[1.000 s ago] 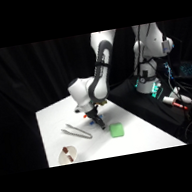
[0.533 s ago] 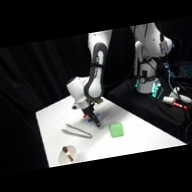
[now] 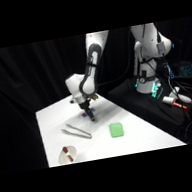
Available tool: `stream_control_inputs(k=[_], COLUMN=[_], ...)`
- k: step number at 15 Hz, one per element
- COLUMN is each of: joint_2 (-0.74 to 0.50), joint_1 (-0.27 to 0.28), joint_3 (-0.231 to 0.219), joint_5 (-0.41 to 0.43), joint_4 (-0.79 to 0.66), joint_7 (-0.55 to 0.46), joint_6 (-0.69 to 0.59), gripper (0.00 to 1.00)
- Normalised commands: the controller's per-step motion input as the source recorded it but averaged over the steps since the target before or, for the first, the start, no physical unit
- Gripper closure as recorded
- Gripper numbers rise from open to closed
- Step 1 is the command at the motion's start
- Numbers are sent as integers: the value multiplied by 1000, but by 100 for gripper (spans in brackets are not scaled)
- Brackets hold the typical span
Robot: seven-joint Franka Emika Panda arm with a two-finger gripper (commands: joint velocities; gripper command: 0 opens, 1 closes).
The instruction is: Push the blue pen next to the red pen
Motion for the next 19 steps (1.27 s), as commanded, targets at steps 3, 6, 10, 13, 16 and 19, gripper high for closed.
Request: stream_control_inputs(k=[3, 6, 10, 13, 16, 19], joint_2=[-105, -266, -357, -372, -350, -273], joint_1=[76, 161, 190, 173, 165, 137], joint_3=[-123, -140, -110, -88, -107, -95], joint_5=[-273, -310, -230, -168, -204, -170], joint_4=[44, 48, 35, 37, 36, 51], joint_7=[-7, 75, 140, 164, 197, 177], joint_6=[-161, -446, -450, -382, -340, -290], gripper=[0, 0, 0, 0, 0, 0])
